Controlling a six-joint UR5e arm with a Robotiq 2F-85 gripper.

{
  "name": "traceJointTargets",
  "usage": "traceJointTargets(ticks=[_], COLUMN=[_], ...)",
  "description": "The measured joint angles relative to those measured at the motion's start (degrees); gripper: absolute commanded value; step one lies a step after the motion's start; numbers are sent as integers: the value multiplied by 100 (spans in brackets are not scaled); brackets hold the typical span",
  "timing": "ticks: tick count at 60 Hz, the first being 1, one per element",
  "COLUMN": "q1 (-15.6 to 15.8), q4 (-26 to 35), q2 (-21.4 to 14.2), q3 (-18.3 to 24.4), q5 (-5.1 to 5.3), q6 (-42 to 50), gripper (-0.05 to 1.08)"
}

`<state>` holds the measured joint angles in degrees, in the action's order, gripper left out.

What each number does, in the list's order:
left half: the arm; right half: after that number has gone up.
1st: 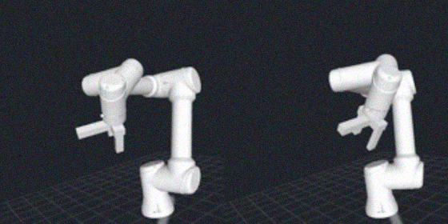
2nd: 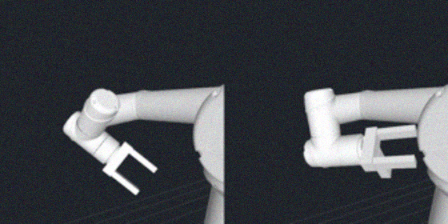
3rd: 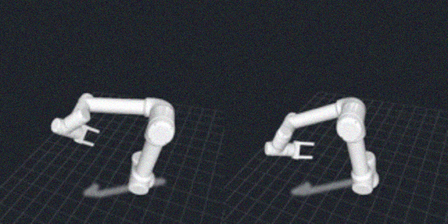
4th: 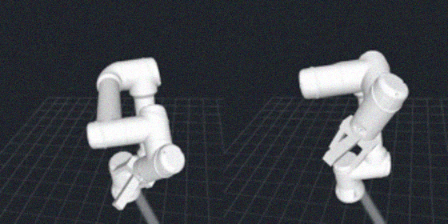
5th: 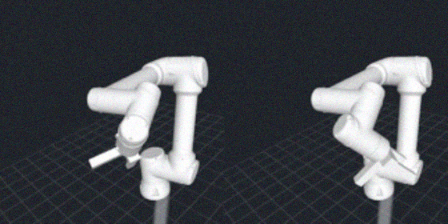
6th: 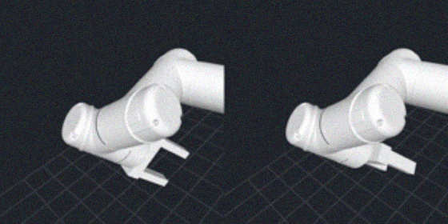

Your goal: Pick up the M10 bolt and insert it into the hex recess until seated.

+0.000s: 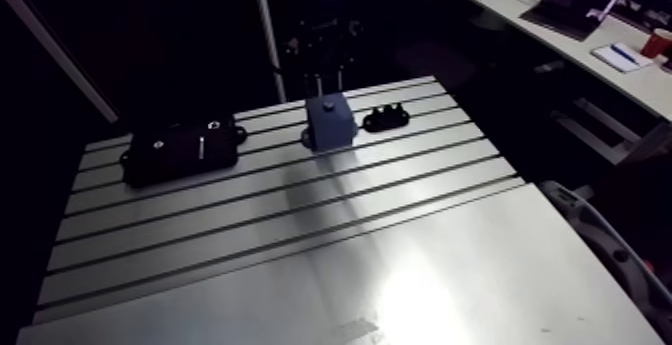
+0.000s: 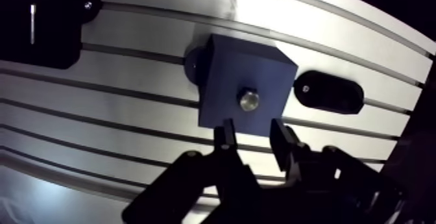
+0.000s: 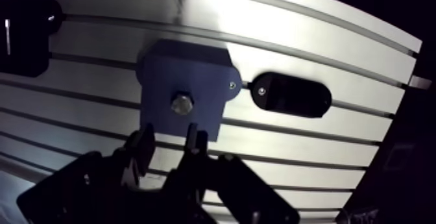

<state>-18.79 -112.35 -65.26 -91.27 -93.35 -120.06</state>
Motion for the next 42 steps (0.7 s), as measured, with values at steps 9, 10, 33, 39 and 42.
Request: traceJointTargets(ticks=[9,10,33,39,42], q1=[-1,-1,5,9,10], q4=[71,75,77,71,68], q2=[-53,-55,-13,3,8], q3=[-27,-29,-46,-46,-46], q5=[-1,-1,20,29,32], q6=[291,311,690,713,722], gripper=[71,71,91,93,94])
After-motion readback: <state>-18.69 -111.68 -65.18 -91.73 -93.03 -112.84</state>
